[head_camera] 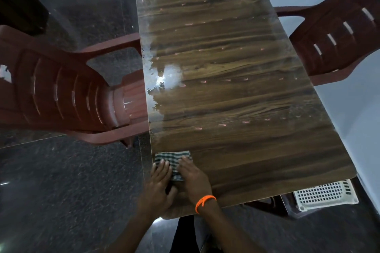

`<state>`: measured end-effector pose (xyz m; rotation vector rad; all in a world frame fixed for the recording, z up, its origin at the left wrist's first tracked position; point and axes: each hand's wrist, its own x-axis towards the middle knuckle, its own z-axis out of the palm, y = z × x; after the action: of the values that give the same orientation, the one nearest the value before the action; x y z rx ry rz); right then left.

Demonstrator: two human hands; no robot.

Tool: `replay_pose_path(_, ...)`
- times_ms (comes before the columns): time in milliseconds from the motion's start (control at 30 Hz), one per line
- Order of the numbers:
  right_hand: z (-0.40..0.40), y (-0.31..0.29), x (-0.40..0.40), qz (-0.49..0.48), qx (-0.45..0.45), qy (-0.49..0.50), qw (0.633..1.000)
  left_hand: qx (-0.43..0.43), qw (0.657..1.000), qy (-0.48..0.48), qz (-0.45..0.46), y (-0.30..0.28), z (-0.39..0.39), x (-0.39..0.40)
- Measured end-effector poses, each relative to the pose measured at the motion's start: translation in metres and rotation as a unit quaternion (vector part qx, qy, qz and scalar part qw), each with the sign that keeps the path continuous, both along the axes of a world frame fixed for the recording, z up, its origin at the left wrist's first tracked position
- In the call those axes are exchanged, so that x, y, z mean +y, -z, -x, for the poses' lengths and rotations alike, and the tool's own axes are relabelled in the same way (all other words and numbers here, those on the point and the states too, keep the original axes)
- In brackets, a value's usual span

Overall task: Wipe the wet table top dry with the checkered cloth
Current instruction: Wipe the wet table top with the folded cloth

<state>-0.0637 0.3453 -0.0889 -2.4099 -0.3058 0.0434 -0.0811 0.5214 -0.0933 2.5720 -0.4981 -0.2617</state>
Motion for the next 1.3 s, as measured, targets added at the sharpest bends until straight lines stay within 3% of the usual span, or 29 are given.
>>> replay_pose_path(133, 0.008, 0.000, -0.059, 0.004, 0.013, 0.076, 0.997, -0.012, 0.997, 0.070, 0.030, -0.007, -0.015, -0.053)
replay_pose_path(367, -0.030, 0.014, -0.129, -0.030, 0.014, 0.219, 0.975, 0.001, 0.990, 0.135, -0.038, -0.019, -0.079, -0.136)
replay_pose_path(600, -0.071, 0.010, -0.105, -0.028, 0.010, 0.138, 0.990, -0.014, 0.994, 0.101, -0.036, -0.016, -0.097, -0.101)
replay_pose_path(800, -0.031, 0.011, -0.084, -0.044, 0.028, 0.117, 0.992, 0.000, 0.992, 0.121, -0.037, -0.020, -0.056, -0.077)
replay_pose_path(1000, 0.011, 0.002, -0.149, -0.011, 0.009, 0.217, 0.976, 0.002, 0.975, 0.221, 0.001, -0.015, -0.051, -0.140)
replay_pose_path(1167, -0.023, 0.005, -0.199, -0.012, -0.002, 0.308, 0.951, -0.031, 0.971, 0.236, -0.018, -0.018, -0.097, -0.208)
replay_pose_path(1300, -0.066, 0.003, -0.200, -0.002, -0.004, 0.249, 0.968, -0.043, 0.975, 0.218, -0.021, -0.012, -0.130, -0.203)
